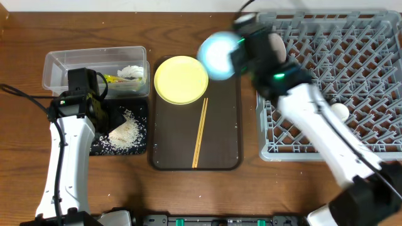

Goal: Sort waste into correct bins and load items into the dishwasher rack
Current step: 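Grasp blue bowl with right gripper and carry it to rack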

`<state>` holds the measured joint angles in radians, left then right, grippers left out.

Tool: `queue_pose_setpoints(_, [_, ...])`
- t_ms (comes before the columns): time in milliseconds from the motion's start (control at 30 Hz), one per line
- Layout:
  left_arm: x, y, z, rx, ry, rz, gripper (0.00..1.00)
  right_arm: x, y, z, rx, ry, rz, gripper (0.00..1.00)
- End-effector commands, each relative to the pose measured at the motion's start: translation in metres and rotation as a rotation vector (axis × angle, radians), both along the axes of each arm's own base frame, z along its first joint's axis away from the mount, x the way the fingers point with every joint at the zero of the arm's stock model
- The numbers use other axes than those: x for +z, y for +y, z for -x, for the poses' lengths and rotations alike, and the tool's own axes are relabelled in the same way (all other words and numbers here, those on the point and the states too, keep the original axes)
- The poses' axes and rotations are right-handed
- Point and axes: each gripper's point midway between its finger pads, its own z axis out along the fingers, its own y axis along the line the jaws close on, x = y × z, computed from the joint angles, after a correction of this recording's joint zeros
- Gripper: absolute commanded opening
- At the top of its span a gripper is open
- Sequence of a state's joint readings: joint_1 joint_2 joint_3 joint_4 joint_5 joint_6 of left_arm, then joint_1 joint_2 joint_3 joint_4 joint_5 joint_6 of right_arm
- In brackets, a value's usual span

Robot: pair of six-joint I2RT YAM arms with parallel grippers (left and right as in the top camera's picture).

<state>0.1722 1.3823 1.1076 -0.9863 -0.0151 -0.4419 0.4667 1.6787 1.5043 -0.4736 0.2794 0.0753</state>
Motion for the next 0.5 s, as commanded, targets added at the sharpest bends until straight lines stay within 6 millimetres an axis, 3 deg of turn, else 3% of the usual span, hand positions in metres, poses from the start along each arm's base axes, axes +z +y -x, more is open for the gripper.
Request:
queue_pose_setpoints(0, [0.003, 0.005, -0.002, 0.013, -0.009, -0.020, 0.65, 0.024, -0.094, -0.028, -0.271, -0.121, 0.244, 0.01])
queue_pose_setpoints(100, [0.003, 0.005, -0.002, 0.013, -0.010, -0.020, 0.65, 0.047, -0.144, -0.050, -0.351, -0.215, 0.365, 0.01])
queue_pose_setpoints(267, [0.003, 0.005, -0.003, 0.013, -0.014, -0.020, 0.65, 0.068, -0.203, -0.076, -0.411, -0.313, 0.514, 0.01])
queue_pose_setpoints(467, [0.003, 0.005, -0.003, 0.013, -0.014, -0.020, 0.65, 0.051, -0.255, -0.099, -0.453, -0.297, 0.728, 0.01])
